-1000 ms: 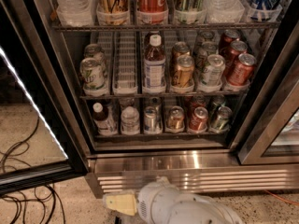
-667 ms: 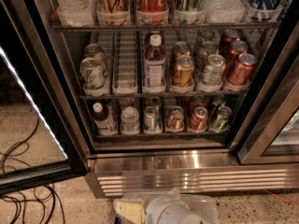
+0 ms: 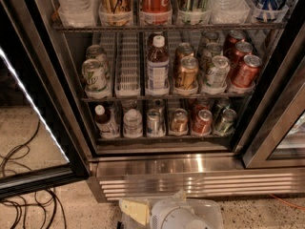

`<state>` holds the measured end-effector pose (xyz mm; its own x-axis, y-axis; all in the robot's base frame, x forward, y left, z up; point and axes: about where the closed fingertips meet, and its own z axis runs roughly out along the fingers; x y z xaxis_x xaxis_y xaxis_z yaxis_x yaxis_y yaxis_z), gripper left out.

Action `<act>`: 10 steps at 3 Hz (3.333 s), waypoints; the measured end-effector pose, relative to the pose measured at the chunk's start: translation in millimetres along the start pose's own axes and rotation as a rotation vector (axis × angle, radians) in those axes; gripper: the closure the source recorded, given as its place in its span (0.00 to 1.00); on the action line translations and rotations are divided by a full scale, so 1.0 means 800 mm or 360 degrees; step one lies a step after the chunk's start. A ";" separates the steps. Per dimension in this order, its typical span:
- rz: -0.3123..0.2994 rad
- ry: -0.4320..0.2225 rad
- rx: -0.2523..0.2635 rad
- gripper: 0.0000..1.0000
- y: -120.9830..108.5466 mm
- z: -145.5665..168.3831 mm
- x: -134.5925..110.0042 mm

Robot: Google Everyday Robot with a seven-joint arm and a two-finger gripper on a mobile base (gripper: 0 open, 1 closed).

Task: Pick water bottle from bottom shelf of fridge

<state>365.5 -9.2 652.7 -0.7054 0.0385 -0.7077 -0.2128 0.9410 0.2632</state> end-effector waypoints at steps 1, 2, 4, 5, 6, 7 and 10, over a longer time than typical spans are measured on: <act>0.0047 -0.0077 -0.0040 0.00 0.011 0.025 -0.010; 0.0081 -0.0181 -0.0006 0.00 0.011 0.052 -0.020; 0.0150 -0.0481 0.0150 0.00 -0.011 0.087 -0.073; 0.0148 -0.0570 0.0193 0.00 -0.020 0.079 -0.089; 0.0133 -0.0583 0.0187 0.00 -0.017 0.080 -0.092; 0.0067 -0.0620 0.0138 0.00 -0.002 0.096 -0.105; -0.0111 -0.0677 -0.0014 0.00 0.045 0.152 -0.137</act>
Offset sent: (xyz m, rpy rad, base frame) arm 0.1104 -0.0062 0.0103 0.0799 -0.3868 -0.3267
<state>517.1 61.5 660.2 -0.3480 0.1115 -0.9308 -0.2572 0.9435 0.2092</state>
